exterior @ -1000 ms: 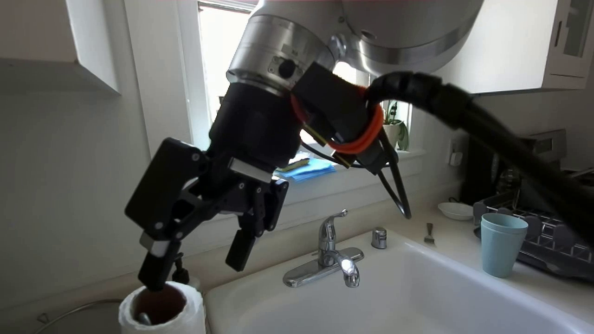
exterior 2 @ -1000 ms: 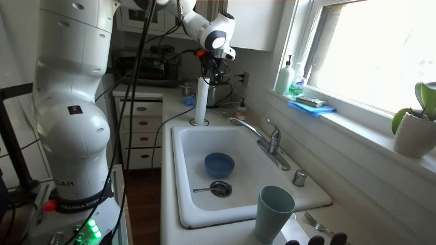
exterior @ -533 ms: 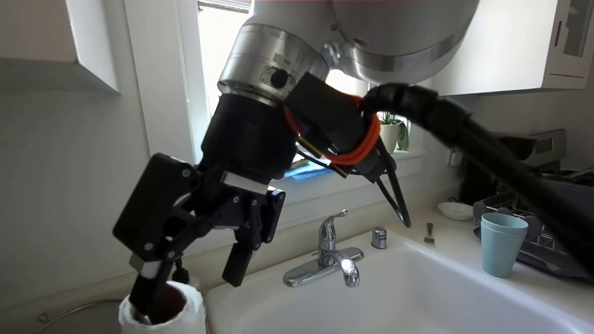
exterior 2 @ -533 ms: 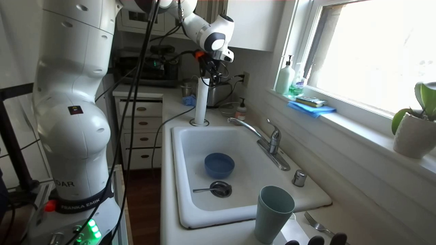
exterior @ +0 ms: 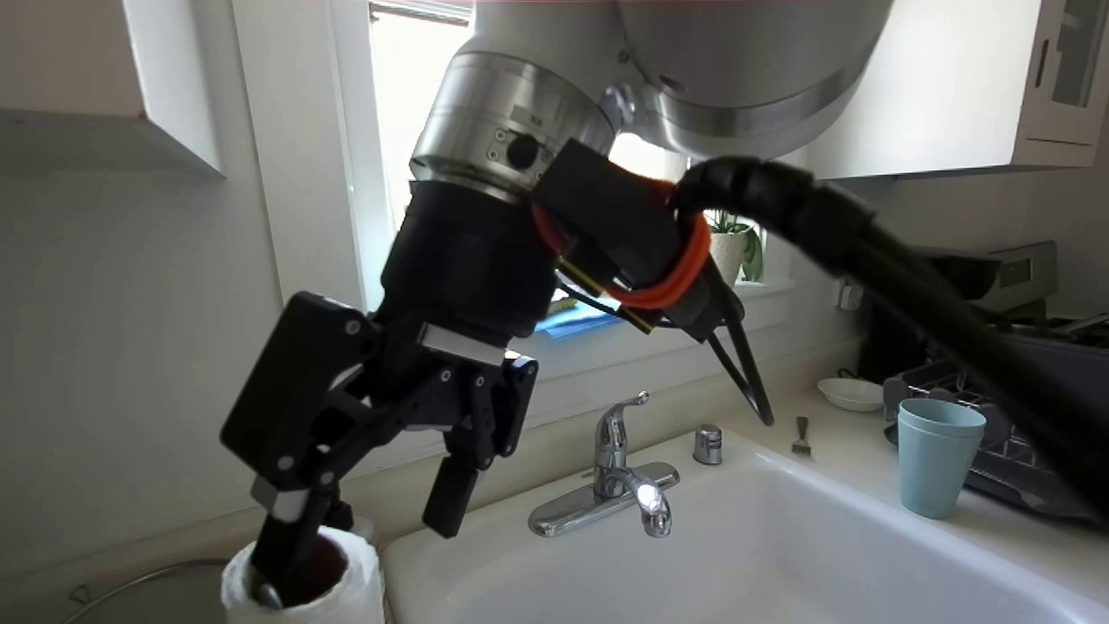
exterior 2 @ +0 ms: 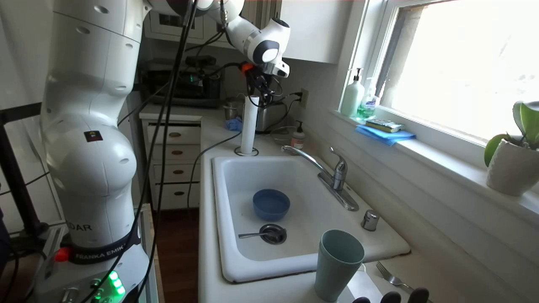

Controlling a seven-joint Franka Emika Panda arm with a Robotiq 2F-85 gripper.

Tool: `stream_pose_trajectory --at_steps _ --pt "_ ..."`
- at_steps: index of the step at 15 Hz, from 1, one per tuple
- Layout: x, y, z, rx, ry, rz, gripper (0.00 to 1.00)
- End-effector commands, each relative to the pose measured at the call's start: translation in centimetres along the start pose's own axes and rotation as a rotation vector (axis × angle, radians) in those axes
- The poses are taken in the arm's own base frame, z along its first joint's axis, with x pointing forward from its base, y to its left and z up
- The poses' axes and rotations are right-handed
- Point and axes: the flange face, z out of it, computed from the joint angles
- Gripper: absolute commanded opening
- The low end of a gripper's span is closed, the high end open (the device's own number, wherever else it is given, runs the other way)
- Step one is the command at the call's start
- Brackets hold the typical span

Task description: Take the paper towel roll off its holder and put it on the countertop

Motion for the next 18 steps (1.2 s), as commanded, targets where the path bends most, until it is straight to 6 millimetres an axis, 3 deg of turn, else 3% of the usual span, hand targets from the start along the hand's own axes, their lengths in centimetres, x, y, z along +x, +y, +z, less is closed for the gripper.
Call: stream_pose_trajectory --at_steps 1,5,7,18 --pt "0.26 0.05 -0.47 -0.02 -0.007 0.031 1.0" --pt "0.44 0.37 -0.42 -0.025 -0.01 0.04 0.98" --pt "0.5 0.42 -0.27 -0.022 -0.014 0.04 0.74" --pt "1.11 0.11 -0.83 0.002 0.021 0.077 0.0"
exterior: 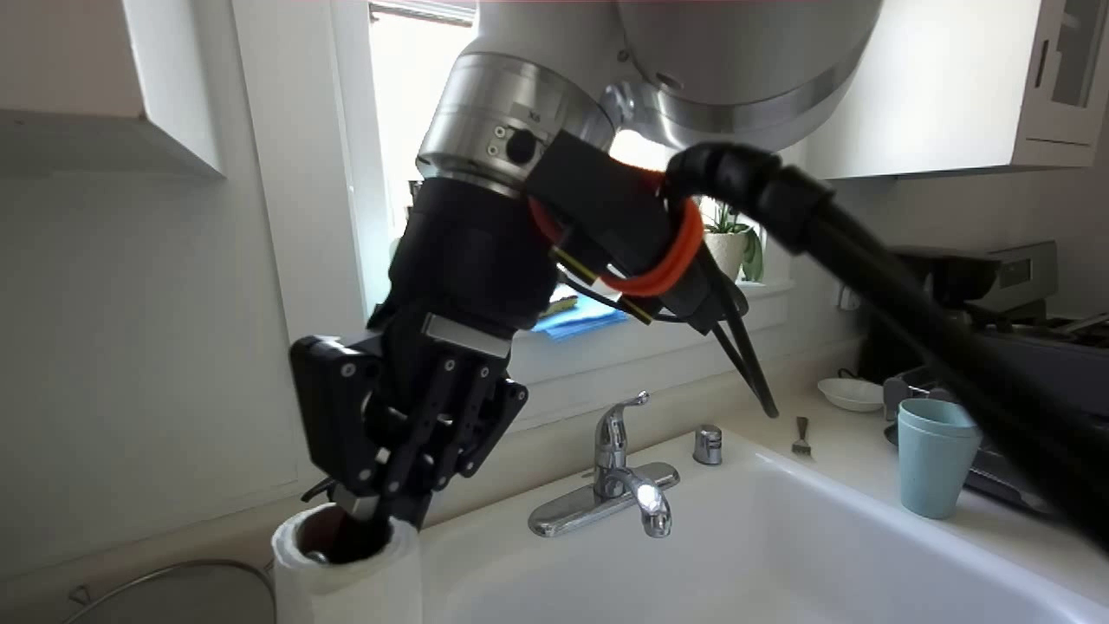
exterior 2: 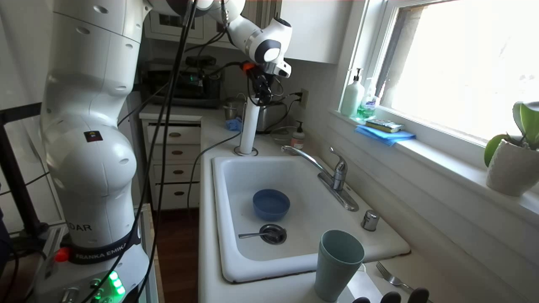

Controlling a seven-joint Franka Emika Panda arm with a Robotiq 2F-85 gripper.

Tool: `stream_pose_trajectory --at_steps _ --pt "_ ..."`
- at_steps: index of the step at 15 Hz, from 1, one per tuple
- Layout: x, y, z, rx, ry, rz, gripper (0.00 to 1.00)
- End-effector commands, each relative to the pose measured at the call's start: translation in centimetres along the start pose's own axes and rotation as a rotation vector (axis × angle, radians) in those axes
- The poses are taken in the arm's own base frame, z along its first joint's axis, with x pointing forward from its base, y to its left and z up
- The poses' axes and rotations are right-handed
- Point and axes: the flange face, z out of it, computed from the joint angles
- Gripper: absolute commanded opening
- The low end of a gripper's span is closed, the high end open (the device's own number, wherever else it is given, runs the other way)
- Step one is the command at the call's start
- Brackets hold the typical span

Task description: Take the paper towel roll off its holder and put it on the countertop

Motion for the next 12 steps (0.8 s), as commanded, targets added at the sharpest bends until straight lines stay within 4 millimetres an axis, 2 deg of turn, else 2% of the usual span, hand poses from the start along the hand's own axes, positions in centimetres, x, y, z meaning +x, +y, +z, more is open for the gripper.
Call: stream_pose_trajectory --at_steps 1,7,12 --pt "0.9 -0.5 -0.5 0.015 0.024 0.037 0.0" --pt "1.4 -1.6 -1.7 0.045 0.056 0.026 0.0" --pt "1.6 -3.0 -3.7 0.057 0.082 -0.003 0.0"
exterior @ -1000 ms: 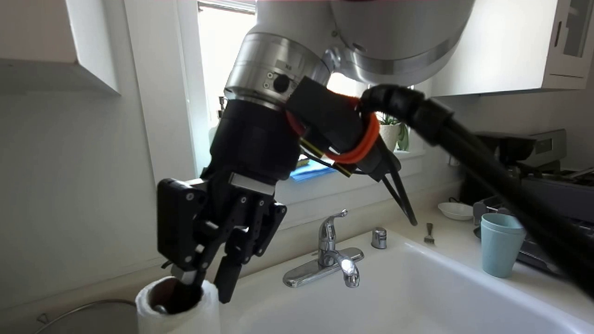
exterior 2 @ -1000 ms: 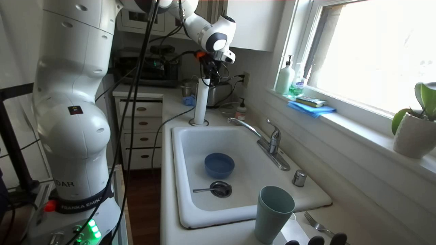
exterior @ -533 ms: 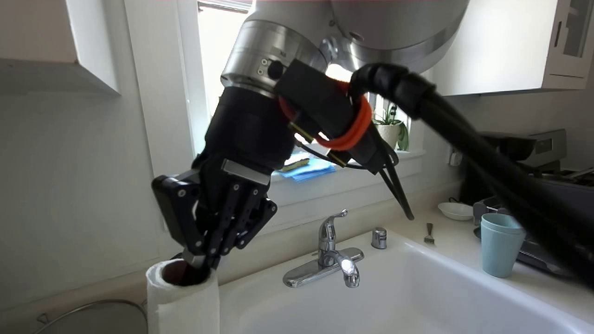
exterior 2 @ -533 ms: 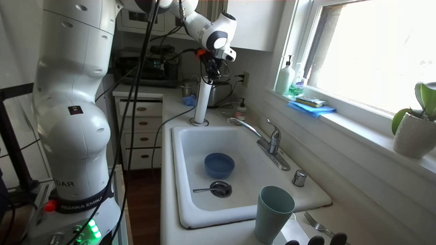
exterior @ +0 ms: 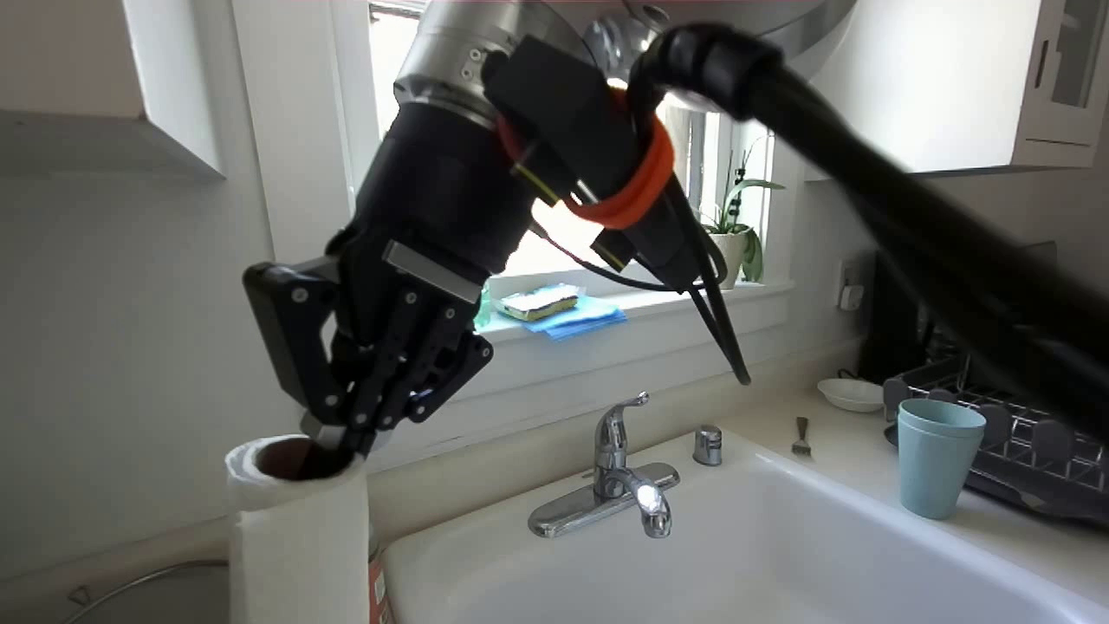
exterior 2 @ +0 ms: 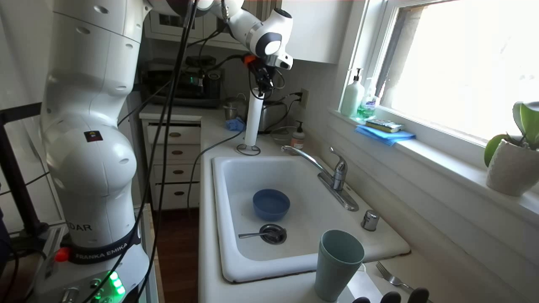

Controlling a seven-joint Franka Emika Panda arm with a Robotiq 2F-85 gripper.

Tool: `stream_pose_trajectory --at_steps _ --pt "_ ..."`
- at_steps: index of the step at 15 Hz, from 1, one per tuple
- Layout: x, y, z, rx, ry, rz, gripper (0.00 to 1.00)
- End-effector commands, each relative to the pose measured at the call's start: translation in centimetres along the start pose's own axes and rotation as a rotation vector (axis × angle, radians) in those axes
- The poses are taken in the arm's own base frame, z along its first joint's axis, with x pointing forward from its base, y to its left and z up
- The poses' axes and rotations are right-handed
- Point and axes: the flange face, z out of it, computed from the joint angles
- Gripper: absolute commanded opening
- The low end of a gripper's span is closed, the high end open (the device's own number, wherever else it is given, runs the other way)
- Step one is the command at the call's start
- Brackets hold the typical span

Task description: Take the paper towel roll off its holder and put it on the countertop

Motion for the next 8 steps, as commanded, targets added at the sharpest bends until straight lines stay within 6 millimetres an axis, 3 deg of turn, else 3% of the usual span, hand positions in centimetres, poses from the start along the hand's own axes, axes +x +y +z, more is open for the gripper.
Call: stream_pose_trajectory --at_steps 1,8 --pt "0.5 -1.5 -1.5 0.026 0.024 0.003 0.0" --pt "0.6 -2.6 -3.9 0.038 0.051 -0.017 0.0"
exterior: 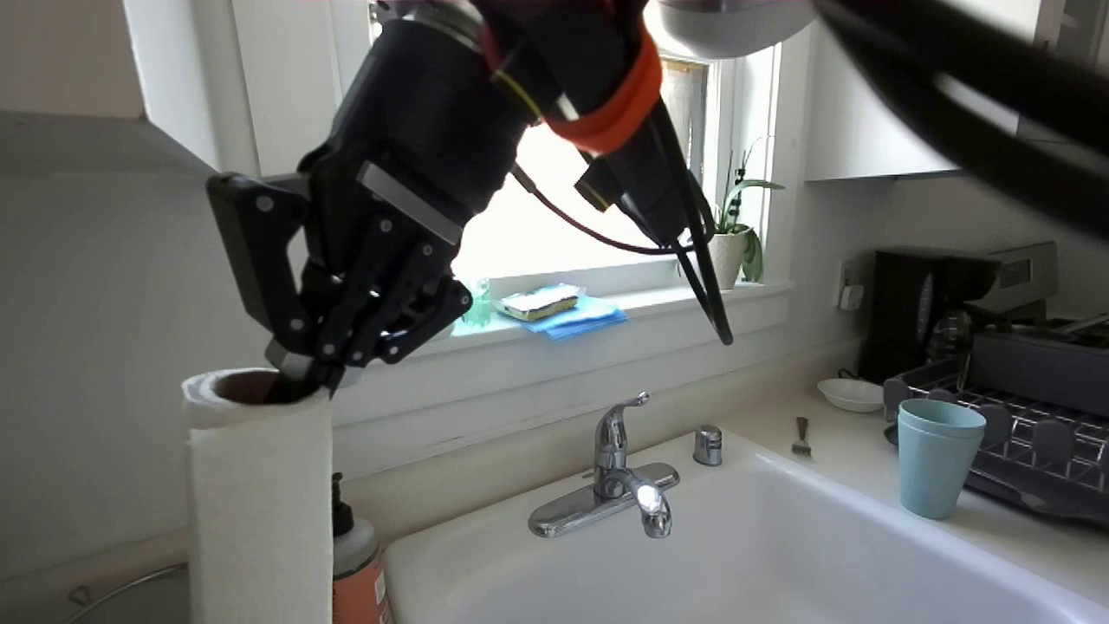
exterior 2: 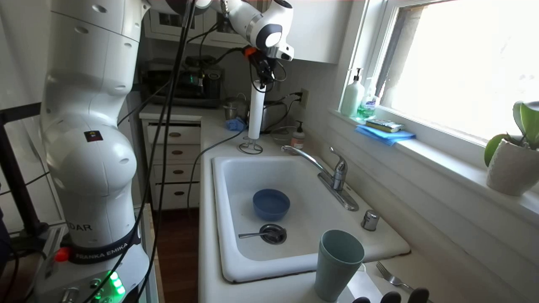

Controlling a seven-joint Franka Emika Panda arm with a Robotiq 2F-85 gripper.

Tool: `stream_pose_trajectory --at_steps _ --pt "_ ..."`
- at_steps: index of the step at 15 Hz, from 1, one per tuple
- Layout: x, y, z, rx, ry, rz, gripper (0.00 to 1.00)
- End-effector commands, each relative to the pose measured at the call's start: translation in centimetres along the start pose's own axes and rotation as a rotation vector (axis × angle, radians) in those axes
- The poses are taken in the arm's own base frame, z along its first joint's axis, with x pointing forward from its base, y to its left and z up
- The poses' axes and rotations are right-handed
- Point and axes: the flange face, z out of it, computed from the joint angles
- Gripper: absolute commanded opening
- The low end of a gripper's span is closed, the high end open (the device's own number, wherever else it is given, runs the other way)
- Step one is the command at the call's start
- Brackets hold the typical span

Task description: Take the paper towel roll off its holder and put it on the countertop

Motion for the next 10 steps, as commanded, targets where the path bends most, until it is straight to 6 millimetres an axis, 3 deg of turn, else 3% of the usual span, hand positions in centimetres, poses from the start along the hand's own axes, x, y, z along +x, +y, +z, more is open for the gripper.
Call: stream_pose_trajectory --at_steps 1,10 --pt "-0.2 -1.2 -1.8 0.017 0.011 -0.001 0.0" --pt "-1.3 -3.3 -6.2 0.007 0.043 -0.046 0.0"
